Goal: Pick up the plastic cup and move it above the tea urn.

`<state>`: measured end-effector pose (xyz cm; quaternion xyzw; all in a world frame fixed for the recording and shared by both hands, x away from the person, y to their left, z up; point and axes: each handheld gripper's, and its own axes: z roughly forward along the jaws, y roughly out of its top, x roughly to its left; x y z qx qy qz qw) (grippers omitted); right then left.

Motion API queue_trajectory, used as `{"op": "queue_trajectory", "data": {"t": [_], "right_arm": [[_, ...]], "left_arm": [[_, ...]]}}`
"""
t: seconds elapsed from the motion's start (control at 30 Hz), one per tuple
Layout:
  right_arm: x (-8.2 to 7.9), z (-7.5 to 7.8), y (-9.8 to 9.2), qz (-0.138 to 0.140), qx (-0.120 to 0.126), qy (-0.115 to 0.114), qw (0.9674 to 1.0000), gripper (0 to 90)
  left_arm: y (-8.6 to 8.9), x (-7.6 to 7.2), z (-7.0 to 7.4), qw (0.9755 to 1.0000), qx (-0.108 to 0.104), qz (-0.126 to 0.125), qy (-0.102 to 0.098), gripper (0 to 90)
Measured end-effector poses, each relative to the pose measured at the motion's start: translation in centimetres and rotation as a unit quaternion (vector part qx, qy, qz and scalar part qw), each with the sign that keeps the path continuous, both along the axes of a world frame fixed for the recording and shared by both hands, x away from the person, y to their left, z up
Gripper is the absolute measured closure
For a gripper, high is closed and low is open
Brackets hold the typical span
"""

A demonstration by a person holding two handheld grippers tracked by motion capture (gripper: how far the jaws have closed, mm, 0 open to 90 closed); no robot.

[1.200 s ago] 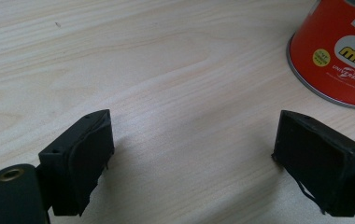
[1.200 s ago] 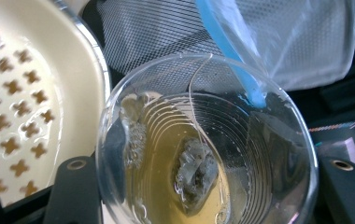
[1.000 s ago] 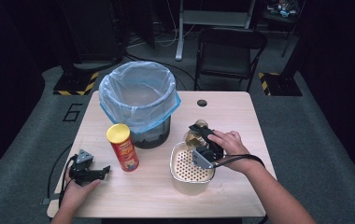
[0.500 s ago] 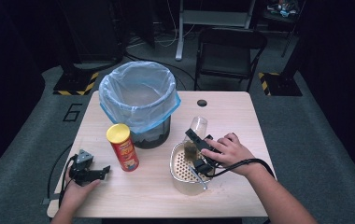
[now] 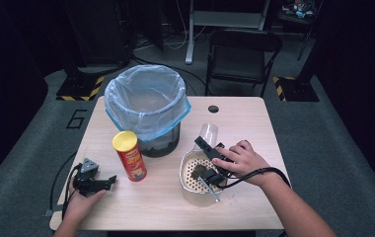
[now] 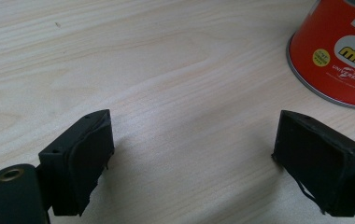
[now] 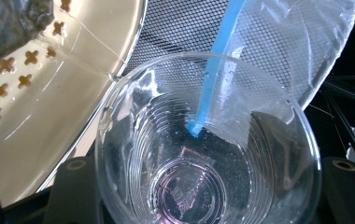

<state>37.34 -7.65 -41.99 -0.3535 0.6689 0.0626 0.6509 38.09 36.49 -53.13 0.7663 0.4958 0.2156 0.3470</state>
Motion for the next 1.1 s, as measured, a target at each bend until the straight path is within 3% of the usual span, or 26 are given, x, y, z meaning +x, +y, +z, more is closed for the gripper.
{"op": "queue_trajectory", "data": {"t": [0.07,0.1,0.23,0.27,0.3,0.7,0.87,0.93,0.97,1.1], "right_arm": [[-0.08,0.01,-0.07,-0.005,-0.014,0.005,0.9999,35.1],[-0.10,0.08,-0.01,0.003,-0.008,-0.006,0.9999,35.1],[-0.10,-0.04,0.02,0.007,-0.003,-0.004,1.0000,35.0],[-0.16,0.00,-0.02,-0.002,-0.023,0.009,0.9997,35.0],[-0.16,0.03,-0.03,-0.002,-0.024,0.007,0.9997,35.0],[-0.42,0.18,-0.14,0.000,-0.019,0.003,0.9998,34.9],[-0.43,0.24,-0.12,0.009,-0.004,-0.005,0.9999,34.9],[-0.49,0.22,-0.14,0.001,-0.016,0.008,0.9998,34.8],[-0.54,0.26,-0.06,0.005,-0.023,0.005,0.9997,34.8],[-0.74,0.27,0.06,0.006,-0.006,0.001,1.0000,34.7]], "left_arm": [[-0.02,-0.03,0.00,1.0000,-0.001,0.001,0.002,12.0],[0.01,0.00,0.00,1.0000,0.000,0.000,0.000,11.9],[0.00,0.00,0.00,1.0000,0.000,0.000,0.000,11.9],[-0.01,0.00,-0.01,1.0000,0.000,0.000,0.000,11.9],[0.00,0.00,0.00,1.0000,0.000,0.000,0.000,11.9],[0.00,0.00,0.00,1.0000,0.000,0.000,0.000,11.9],[0.00,0.00,0.00,1.0000,0.000,0.000,0.000,11.9],[0.00,0.00,-0.01,1.0000,0.000,0.000,0.000,11.9],[0.01,0.00,0.00,1.0000,0.000,0.000,0.000,11.9],[0.00,0.00,0.00,1.0000,0.000,0.000,0.000,12.0]]}}
